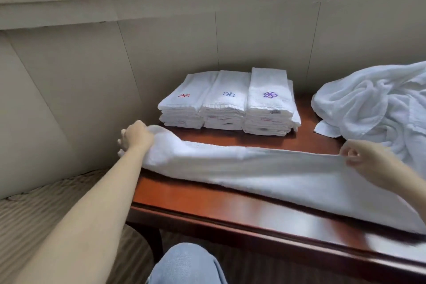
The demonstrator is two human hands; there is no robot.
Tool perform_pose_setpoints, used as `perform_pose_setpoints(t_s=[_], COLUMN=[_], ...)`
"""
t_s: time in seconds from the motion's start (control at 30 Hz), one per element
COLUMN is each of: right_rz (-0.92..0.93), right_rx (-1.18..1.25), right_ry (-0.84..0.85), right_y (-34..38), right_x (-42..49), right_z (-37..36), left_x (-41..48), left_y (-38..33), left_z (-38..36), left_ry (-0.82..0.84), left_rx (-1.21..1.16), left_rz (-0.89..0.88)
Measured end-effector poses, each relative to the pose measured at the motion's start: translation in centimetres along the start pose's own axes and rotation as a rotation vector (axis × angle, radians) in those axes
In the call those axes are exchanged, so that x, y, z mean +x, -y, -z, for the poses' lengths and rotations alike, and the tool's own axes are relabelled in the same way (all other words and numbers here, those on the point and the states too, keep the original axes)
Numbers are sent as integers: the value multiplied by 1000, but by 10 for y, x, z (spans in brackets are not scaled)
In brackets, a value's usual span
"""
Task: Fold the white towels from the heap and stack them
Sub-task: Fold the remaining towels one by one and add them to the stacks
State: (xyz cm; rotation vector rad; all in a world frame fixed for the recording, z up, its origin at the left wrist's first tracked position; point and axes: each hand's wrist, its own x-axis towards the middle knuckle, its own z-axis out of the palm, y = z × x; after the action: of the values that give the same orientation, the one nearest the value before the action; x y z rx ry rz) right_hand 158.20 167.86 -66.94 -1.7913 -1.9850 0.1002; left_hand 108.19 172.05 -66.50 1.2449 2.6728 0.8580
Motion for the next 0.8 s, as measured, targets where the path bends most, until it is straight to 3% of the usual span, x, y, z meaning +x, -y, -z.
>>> perform_pose_setpoints(t_s=[0.07, 0.17, 0.3, 0.4, 0.53, 0.67, 0.8], right_rz=[-48, -145, -250, -312, -300, -416, -298], right_rx=[-165, -400, -180, -73, -412, -769, -631], right_ry=[-28, 226, 469, 320, 26, 79, 76], right_y=[-6, -12, -25, -26, -20, -11, 4], right_x=[11, 20, 37, 39, 33, 20, 19], right_z=[-22, -46, -28, -12, -15, -31, -45], left_x=[-1, -2, 16, 32, 39, 38, 45], left_y=[2, 14, 28, 39, 45, 44, 56], left_z=[-18, -38, -45, -42, -45, -48, -45], left_ry=[90, 60, -16, -6, 17, -3, 25], left_rx=[103, 198, 137, 78, 36, 73, 132], left_rz=[88, 119, 112, 83, 65, 151, 222])
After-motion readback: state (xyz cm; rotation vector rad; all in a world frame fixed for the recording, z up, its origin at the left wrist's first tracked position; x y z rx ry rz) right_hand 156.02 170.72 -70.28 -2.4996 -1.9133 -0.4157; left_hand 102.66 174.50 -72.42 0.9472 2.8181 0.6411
